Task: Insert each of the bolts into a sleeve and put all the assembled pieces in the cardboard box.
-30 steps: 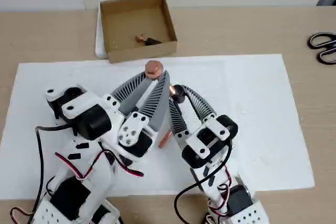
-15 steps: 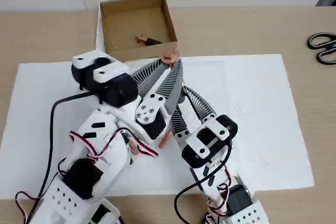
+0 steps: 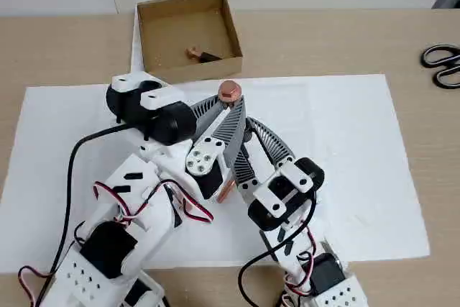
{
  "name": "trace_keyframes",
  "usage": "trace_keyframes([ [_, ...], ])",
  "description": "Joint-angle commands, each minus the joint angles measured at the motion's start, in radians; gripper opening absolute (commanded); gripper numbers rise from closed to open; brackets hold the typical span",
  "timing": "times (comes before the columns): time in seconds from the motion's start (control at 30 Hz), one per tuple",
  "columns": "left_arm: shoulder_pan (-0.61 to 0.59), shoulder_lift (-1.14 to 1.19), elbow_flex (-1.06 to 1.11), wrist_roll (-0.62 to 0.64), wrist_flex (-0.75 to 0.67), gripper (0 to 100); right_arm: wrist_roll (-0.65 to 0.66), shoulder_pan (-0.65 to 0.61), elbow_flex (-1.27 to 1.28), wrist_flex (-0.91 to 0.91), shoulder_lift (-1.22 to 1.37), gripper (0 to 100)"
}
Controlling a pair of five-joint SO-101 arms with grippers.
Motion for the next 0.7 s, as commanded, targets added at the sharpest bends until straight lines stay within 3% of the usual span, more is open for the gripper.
trace_keyframes([
  [0.0,0.002,-0.023,-0.022,0.003,0.002,1,0.005,-0.004,0.006,-0.025,-0.005,0.5],
  [0.33,0.003,-0.023,-0.019,0.003,0.008,1,0.005,-0.004,0.006,-0.025,-0.005,0.5],
  [0.53,0.086,-0.025,-0.021,0.003,0.13,1,0.005,-0.004,0.006,-0.025,-0.005,0.5],
  [0.67,0.089,-0.025,-0.025,0.003,0.137,1,0.005,-0.004,0.006,-0.025,-0.005,0.5],
])
